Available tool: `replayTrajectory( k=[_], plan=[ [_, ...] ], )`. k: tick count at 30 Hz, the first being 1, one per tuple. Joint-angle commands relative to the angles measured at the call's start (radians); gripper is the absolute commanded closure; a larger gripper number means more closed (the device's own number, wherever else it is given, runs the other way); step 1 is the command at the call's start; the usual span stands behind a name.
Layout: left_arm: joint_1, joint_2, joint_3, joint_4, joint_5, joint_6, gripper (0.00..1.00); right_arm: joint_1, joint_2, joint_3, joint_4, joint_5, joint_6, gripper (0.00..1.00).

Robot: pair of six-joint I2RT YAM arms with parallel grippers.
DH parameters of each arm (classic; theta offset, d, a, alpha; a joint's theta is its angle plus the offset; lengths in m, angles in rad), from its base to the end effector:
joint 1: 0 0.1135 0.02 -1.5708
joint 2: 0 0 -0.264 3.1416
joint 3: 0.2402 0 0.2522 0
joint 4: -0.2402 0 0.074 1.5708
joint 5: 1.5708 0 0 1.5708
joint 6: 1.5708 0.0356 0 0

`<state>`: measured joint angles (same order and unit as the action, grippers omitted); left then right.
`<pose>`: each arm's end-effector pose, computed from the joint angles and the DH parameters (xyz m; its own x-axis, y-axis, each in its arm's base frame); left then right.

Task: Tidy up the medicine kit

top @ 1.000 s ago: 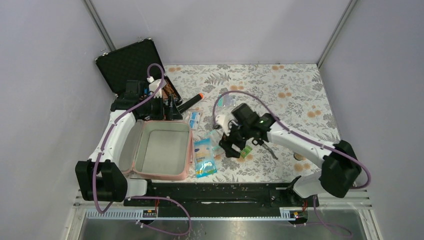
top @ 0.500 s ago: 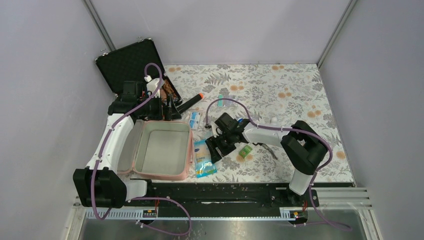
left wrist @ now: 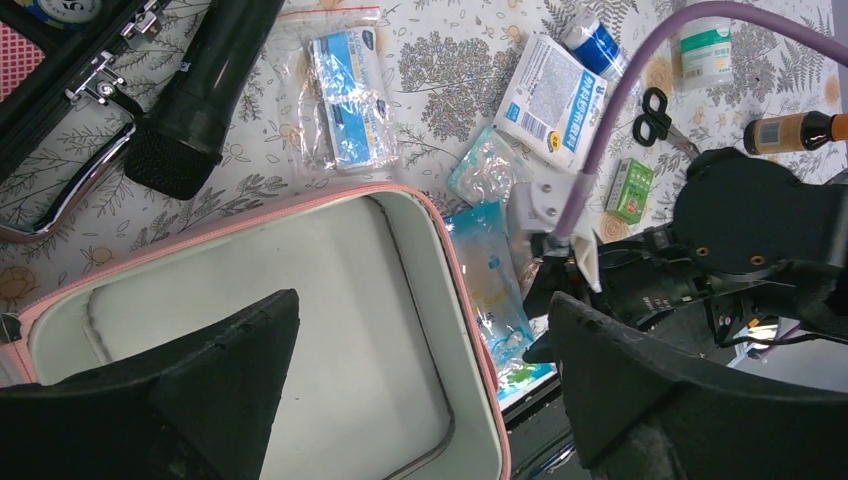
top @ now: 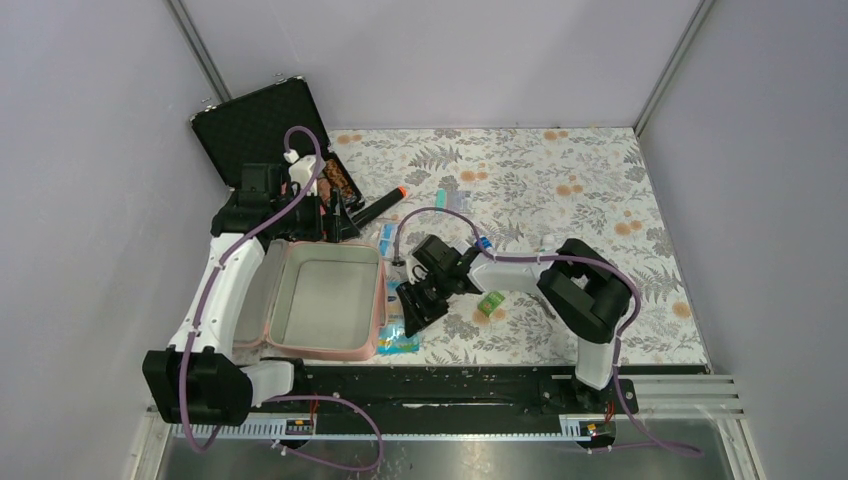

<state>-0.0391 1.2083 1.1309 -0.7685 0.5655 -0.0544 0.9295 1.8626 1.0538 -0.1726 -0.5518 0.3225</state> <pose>0.2433 -0.0286 0.3233 -0.7680 -0.0159 -0.6403 0.3468 0.8301 -0.4366 0.2043 0.3048 0.1438 -0.7432 -0.5443 -0.3891 -0.6549 0.4729 0.5895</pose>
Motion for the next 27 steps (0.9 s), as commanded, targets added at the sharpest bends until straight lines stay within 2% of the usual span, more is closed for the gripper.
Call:
replayTrajectory(
  k=[1, 3, 7, 8, 16, 19, 23, 27],
  plan=[
    [-0.002, -0.042, 0.004, 0.022, -0.019, 0.009, 0.06, 0.033, 0.079, 0.011, -0.075, 0.048, 0.004, 0.54],
    [-0.002, -0.035, -0.002, 0.023, -0.009, 0.002, 0.06, 0.034, 0.078, 0.017, -0.090, 0.078, 0.002, 0.62],
    [-0.002, 0.002, 0.000, 0.023, 0.034, -0.025, 0.06, 0.034, 0.028, 0.001, -0.096, 0.141, -0.039, 0.96],
    [-0.002, 0.011, 0.006, 0.023, 0.043, -0.032, 0.07, 0.035, 0.003, -0.006, -0.104, 0.160, -0.061, 1.00],
    [-0.009, 0.068, 0.013, 0.070, 0.161, -0.079, 0.08, 0.023, -0.352, -0.064, -0.207, 0.265, -0.332, 1.00],
    [-0.027, 0.073, 0.004, 0.116, 0.220, -0.088, 0.08, -0.018, -0.414, -0.025, -0.282, 0.271, -0.395, 1.00],
    [-0.072, 0.079, -0.034, 0.225, 0.280, -0.103, 0.06, -0.106, -0.434, 0.015, -0.270, 0.190, -0.388, 1.00],
    [-0.125, 0.111, -0.067, 0.327, 0.334, -0.184, 0.06, -0.122, -0.454, 0.067, -0.264, 0.140, -0.402, 1.00]
  ],
)
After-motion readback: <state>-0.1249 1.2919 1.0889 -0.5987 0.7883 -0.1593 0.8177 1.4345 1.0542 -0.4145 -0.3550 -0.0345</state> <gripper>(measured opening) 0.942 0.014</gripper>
